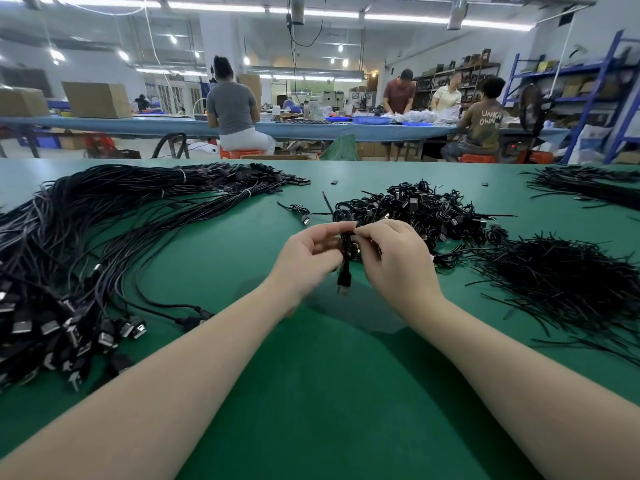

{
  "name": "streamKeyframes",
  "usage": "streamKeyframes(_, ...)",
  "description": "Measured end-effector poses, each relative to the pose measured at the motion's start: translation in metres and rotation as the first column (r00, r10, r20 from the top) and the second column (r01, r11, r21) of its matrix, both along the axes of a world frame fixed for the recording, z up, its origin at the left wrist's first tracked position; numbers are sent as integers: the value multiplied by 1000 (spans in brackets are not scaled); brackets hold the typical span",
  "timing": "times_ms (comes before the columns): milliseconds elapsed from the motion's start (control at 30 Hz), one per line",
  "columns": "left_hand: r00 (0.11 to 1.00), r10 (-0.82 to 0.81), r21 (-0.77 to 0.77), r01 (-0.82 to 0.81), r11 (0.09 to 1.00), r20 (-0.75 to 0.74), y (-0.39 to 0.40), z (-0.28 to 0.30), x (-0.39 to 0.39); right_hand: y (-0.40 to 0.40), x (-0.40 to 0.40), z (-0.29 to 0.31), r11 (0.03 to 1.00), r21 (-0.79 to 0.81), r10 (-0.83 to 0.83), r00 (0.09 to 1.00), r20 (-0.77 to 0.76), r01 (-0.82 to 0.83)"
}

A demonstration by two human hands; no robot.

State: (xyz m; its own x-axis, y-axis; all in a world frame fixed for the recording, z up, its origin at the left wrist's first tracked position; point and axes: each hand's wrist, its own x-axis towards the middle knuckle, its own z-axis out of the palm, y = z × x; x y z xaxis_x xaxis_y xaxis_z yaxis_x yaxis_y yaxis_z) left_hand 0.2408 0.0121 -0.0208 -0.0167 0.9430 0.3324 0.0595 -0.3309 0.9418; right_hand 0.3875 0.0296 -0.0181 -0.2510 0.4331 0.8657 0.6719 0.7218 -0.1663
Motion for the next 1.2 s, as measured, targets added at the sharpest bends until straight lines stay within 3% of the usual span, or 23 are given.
streamKeyframes(100, 997, 29, 94, -22, 995, -71, -2, -4, 2, 2, 1, -1, 999, -53, -4, 1000, -8, 3)
streamKeyframes(233, 956, 222, 242, -173, 955, -194, 0, -2, 1, 3, 2, 0, 994, -107, -2, 1000, -22, 0)
streamKeyframes(333, 980, 180, 198, -162, 967, -79, -1, 0, 3, -1, -1, 1, 997, -75, 13, 998, -59, -18)
streamKeyframes(433, 975, 219, 37, -220, 975, 20, 0, 2, 6, -6, -4, 3, 999, -15, 48, 998, -40, -49)
streamKeyframes(567, 917, 100, -201, -22, 979, 385, -2, 8, 7, -6, -3, 6, 990, 136, 25, 994, 104, -39)
streamKeyframes(633, 904, 32, -208, 63, 976, 425, -4, 11, 5, -7, -4, 5, 987, 159, 7, 991, 131, -28)
streamKeyframes(767, 935, -43, -194, 119, 974, 353, -6, 11, 7, -5, -3, 1, 997, 71, 12, 1000, 8, -12)
streamKeyframes(900, 994, -56, -62, 62, 996, 93, -7, 0, 6, 1, 1, -2, 998, -53, -20, 998, -63, 17)
streamKeyframes(1033, 976, 156, 121, -138, 983, -152, -4, -3, 2, 0, 0, -1, 997, -83, -5, 997, -81, -1)
streamKeyframes(1100, 977, 203, 157, -190, 969, -70, -3, -2, 5, -1, -2, 0, 997, -72, 8, 996, -83, -14)
streamKeyframes(1200, 975, 223, 59, -223, 973, 5, -2, -2, 8, -4, -5, 2, 999, -13, 46, 998, -44, -46)
